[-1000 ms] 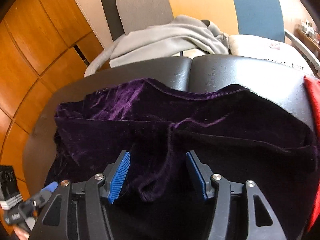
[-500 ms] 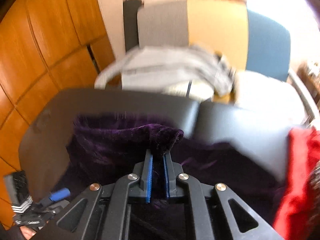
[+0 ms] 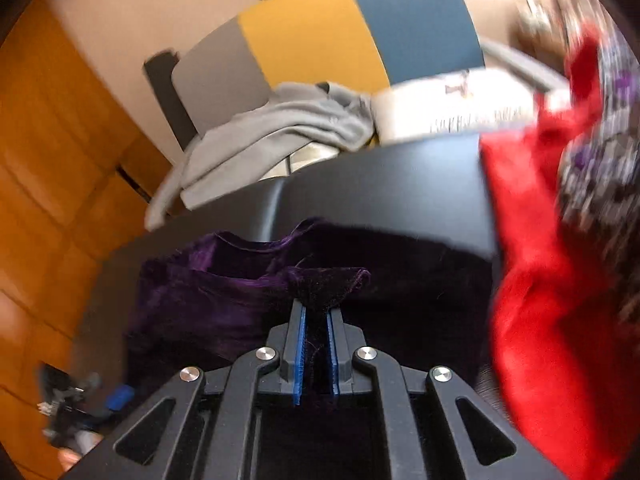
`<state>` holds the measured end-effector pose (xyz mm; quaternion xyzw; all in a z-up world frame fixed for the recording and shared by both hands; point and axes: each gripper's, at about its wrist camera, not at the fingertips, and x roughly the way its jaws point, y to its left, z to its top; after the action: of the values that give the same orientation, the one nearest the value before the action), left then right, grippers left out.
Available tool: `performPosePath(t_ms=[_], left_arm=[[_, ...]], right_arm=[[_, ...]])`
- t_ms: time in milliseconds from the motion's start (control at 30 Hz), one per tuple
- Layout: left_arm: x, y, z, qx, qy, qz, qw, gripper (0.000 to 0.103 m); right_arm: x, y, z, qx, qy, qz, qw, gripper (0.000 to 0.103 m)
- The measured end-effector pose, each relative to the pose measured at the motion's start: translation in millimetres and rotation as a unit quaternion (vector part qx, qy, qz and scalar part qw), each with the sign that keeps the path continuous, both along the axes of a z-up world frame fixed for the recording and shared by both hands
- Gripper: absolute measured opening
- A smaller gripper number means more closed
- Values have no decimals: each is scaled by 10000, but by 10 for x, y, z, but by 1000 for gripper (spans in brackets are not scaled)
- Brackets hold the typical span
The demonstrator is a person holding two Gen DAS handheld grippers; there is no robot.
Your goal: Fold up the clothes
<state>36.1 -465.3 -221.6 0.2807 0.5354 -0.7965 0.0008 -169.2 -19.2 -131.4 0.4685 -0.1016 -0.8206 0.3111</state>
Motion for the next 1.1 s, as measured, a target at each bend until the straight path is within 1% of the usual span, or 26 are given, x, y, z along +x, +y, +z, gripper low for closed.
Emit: performPosePath(t_ms=[67, 133, 200, 233, 300, 367, 433, 533, 600, 633, 667, 700, 767, 800, 900, 1000, 1100], left_arm=[[-93, -34, 47, 221, 101, -40, 9997, 84], [-186, -11, 115, 493, 308, -95, 9983, 84], [-240, 64, 225, 734, 699, -269, 9945, 84], [-264, 127, 277, 804, 867, -403, 9922, 84], [-309, 240, 340, 686, 949, -594, 9913, 86], [-413, 339, 321, 570, 849, -704, 9923, 86], [-522, 310, 242, 714, 739, -613, 9928, 86], [-646, 190, 93, 830, 601, -230, 9945, 87], [-732, 125, -43, 871, 368, 13, 9955, 87], [-714, 65, -81, 887, 337, 158, 9954, 87], [-695, 5, -118, 904, 306, 302, 9950, 84], [-675, -49, -151, 919, 281, 440, 9944, 84], [-578, -105, -128, 860, 306, 645, 9937, 87], [-511, -146, -112, 797, 306, 739, 9936, 88], [-349, -205, -64, 547, 245, 775, 9952, 90], [-240, -247, -79, 579, 215, 768, 9951, 92], [-211, -257, -103, 735, 257, 820, 9936, 92]], right_arm=[[12, -163, 147, -128, 177, 271, 9994, 8], [42, -415, 378, -223, 411, 617, 9970, 8], [64, -676, 651, -365, 658, 922, 9929, 8], [65, -793, 785, -474, 750, 1029, 9907, 8], [71, -920, 1053, -683, 932, 1159, 9865, 8], [68, -1021, 1333, -874, 1115, 1273, 9817, 8], [75, -1102, 1606, -1035, 1303, 1372, 9765, 8], [113, -1186, 1911, -1072, 1576, 1464, 9707, 8], [139, -1206, 1999, -1087, 1640, 1504, 9688, 8], [154, -1204, 2026, -1099, 1656, 1522, 9682, 8], [171, -1198, 2026, -1069, 1692, 1521, 9679, 8], [180, -1172, 1987, -1042, 1691, 1502, 9685, 8], [197, -1100, 1888, -989, 1656, 1444, 9705, 8], [201, -1032, 1777, -948, 1574, 1380, 9732, 8], [211, -816, 1413, -819, 1299, 1175, 9811, 8], [156, -538, 808, -559, 714, 794, 9927, 8], [82, -265, 229, -386, 116, 413, 9983, 8]])
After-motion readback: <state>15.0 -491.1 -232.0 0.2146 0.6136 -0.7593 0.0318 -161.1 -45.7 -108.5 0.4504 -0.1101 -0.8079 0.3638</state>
